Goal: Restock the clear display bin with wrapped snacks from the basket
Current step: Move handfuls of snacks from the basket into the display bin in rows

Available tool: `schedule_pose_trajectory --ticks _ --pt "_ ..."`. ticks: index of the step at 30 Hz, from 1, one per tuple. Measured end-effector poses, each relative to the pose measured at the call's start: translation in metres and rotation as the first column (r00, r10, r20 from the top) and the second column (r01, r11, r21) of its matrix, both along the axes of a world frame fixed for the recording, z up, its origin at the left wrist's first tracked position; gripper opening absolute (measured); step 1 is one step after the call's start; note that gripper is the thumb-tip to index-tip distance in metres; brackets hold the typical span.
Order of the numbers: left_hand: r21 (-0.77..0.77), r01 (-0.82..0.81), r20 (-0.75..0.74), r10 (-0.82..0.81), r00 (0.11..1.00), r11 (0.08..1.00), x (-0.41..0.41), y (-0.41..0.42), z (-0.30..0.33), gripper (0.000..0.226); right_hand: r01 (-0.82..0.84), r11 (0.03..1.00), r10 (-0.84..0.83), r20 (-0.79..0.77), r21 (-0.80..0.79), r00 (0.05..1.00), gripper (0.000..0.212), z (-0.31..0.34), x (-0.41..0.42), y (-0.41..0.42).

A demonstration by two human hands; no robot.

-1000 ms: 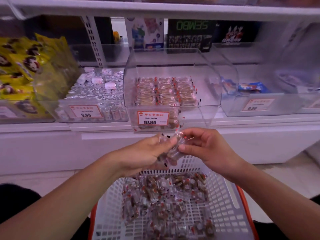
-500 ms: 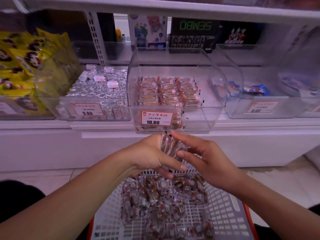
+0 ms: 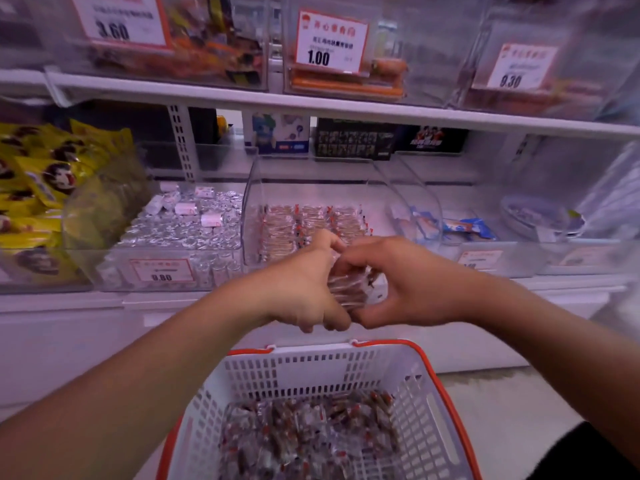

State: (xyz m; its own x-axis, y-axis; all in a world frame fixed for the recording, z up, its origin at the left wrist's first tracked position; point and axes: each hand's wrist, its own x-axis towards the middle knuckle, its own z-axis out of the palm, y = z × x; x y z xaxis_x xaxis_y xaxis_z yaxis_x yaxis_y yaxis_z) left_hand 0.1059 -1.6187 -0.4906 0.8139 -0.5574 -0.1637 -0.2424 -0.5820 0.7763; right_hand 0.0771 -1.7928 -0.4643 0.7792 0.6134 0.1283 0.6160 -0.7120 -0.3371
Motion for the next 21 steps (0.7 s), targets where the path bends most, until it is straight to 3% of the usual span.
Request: schedule_pose_trajectory --ticks 4,7,9,11,15,18,21 --pt "-0.158 -0.051 0.099 0.067 0.993 0.986 0.024 0.021 0.009 0.078 0.064 0.982 -0.044 0.115 -0.179 0.992 0.03 0.032 0.035 -0.003" --pt "-0.18 -0.141 0.431 0.208 0.878 0.973 0.042 0.045 0.003 0.049 0.226 0.915 -0.171 0.188 -0.334 0.967 0.042 0.048 0.078 -0.018" --pt "-0.107 -0.16 0.588 0.192 0.785 0.981 0.045 0.053 -0.007 0.032 0.271 0.813 -0.219 0.16 -0.515 0.962 0.038 0.045 0.105 -0.023" --pt "0.053 -0.152 0.703 0.071 0.707 0.987 0.045 0.051 -0.019 0.023 0.245 0.711 -0.228 0.114 -0.659 0.967 0.037 0.028 0.124 -0.02" --pt "0.111 -0.157 0.761 0.018 0.649 0.981 0.046 0.047 -0.028 0.016 0.228 0.6 -0.292 0.055 -0.767 0.955 0.029 -0.005 0.145 -0.009" --pt "0.109 -0.154 0.767 0.015 0.641 0.982 0.047 0.046 -0.031 0.015 0.209 0.642 -0.332 -0.022 -0.738 0.943 0.035 -0.024 0.152 -0.011" --pt "0.113 -0.155 0.772 0.011 0.635 0.981 0.048 0.045 -0.032 0.016 0.214 0.683 -0.302 -0.003 -0.699 0.953 0.043 -0.038 0.153 -0.013"
